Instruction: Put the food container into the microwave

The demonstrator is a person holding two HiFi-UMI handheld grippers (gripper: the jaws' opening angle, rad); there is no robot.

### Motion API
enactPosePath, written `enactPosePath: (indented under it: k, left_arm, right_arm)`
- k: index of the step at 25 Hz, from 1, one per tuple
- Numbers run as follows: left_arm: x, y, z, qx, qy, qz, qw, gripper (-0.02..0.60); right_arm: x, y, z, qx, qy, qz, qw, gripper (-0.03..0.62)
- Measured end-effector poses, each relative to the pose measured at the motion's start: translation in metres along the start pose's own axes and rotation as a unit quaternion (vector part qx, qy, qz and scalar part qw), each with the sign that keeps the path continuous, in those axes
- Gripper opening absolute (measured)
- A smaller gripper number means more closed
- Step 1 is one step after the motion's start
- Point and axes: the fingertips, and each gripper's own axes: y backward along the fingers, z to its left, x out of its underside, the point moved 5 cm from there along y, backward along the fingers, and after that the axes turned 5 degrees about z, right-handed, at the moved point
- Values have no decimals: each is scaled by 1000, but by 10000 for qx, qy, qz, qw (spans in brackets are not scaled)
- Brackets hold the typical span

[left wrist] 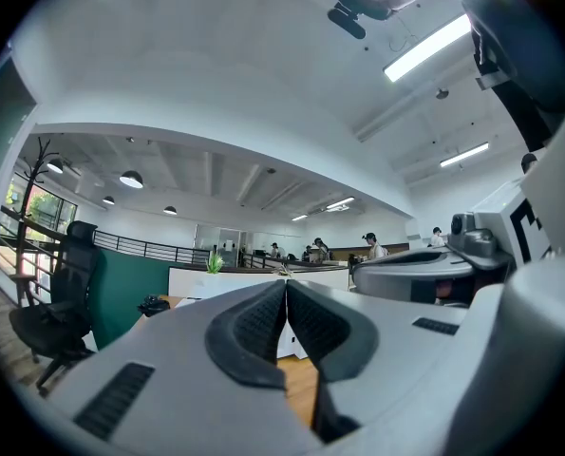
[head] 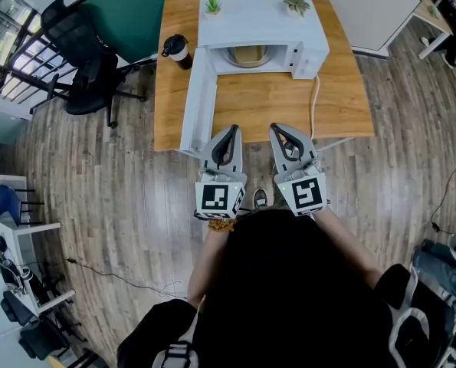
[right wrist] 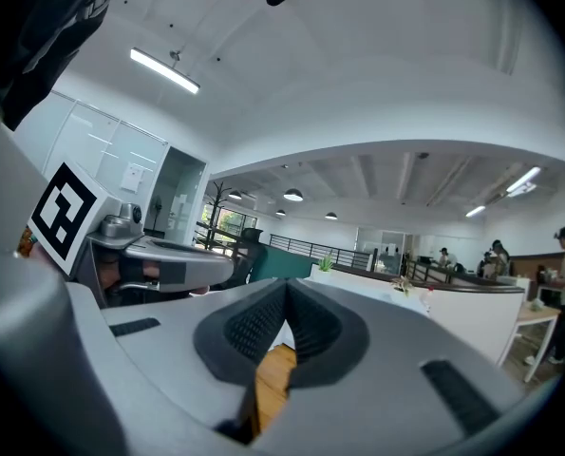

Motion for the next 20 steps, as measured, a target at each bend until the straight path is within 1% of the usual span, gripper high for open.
enactPosePath:
  k: [12, 20]
  left_arm:
    - [4, 11, -2, 6, 34, -41, 10000, 25]
    - [5, 13, 0, -28, 41, -30, 10000, 25]
  right_arm:
    - [7, 4, 4, 50, -68, 87, 9999, -11]
    - [9, 2, 4, 29, -24, 137, 9999, -11]
